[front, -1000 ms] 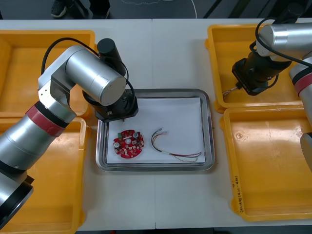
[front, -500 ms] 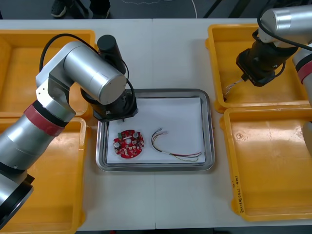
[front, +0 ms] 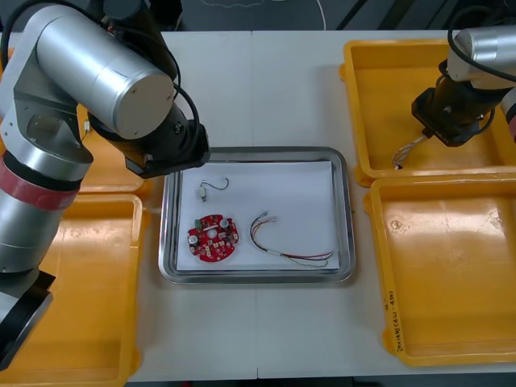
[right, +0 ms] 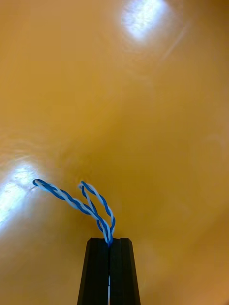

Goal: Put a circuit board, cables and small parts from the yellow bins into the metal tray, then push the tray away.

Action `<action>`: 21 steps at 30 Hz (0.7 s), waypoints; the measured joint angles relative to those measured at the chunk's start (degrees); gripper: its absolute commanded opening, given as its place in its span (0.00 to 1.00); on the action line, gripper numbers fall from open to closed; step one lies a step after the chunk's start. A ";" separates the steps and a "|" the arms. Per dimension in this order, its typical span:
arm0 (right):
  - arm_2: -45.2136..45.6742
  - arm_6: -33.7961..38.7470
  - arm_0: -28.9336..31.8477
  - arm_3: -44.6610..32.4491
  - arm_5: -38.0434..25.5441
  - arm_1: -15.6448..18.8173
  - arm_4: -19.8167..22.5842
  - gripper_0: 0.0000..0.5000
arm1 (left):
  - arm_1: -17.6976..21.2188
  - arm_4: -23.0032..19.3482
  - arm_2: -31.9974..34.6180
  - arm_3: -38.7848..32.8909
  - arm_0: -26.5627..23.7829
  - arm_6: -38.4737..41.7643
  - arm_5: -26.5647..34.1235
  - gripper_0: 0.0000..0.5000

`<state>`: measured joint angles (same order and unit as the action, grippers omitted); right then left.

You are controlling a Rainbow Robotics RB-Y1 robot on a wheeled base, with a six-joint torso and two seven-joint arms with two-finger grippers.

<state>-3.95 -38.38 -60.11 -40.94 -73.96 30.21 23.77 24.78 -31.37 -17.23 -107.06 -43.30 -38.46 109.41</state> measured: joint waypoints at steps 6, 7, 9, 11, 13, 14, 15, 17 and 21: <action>0.01 0.00 0.00 0.57 0.22 0.00 0.79 0.72 | 1.59 -3.61 1.73 -0.45 -1.98 0.00 0.07 1.00; 0.01 0.00 0.00 0.57 0.22 0.00 0.90 0.78 | 2.16 -4.27 2.06 -0.46 -2.27 0.00 0.07 1.00; 0.01 0.00 0.00 0.57 0.21 0.00 1.13 0.85 | 3.61 -5.64 2.94 -0.46 -2.75 0.00 0.09 1.00; 0.01 0.00 0.00 0.57 0.16 0.00 1.35 0.87 | 5.20 -6.76 3.93 -0.46 -3.07 0.00 0.10 1.00; 0.01 0.00 -0.01 0.57 0.01 0.00 1.54 0.92 | 6.75 -7.65 4.90 -0.47 -3.26 0.00 0.11 1.00; 0.02 0.00 -0.02 0.57 -0.28 0.01 1.62 0.93 | 7.52 -8.00 5.42 -0.47 -3.33 0.00 0.11 1.00; 0.03 0.00 -0.04 0.57 -0.71 0.01 1.75 0.94 | 8.22 -8.34 5.98 -0.47 -3.35 0.00 0.11 1.00; 0.03 -0.03 -0.09 0.57 -1.68 0.01 2.07 0.94 | 9.51 -8.84 7.28 -0.47 -3.35 0.00 0.11 1.00; 0.03 -0.13 -0.18 0.57 -3.21 0.01 3.03 0.95 | 11.36 -9.46 9.73 -0.07 -3.35 0.00 0.12 1.00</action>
<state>-3.92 -38.52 -60.30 -40.37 -77.17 30.22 26.80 36.14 -40.83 -7.49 -107.12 -46.65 -38.46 109.53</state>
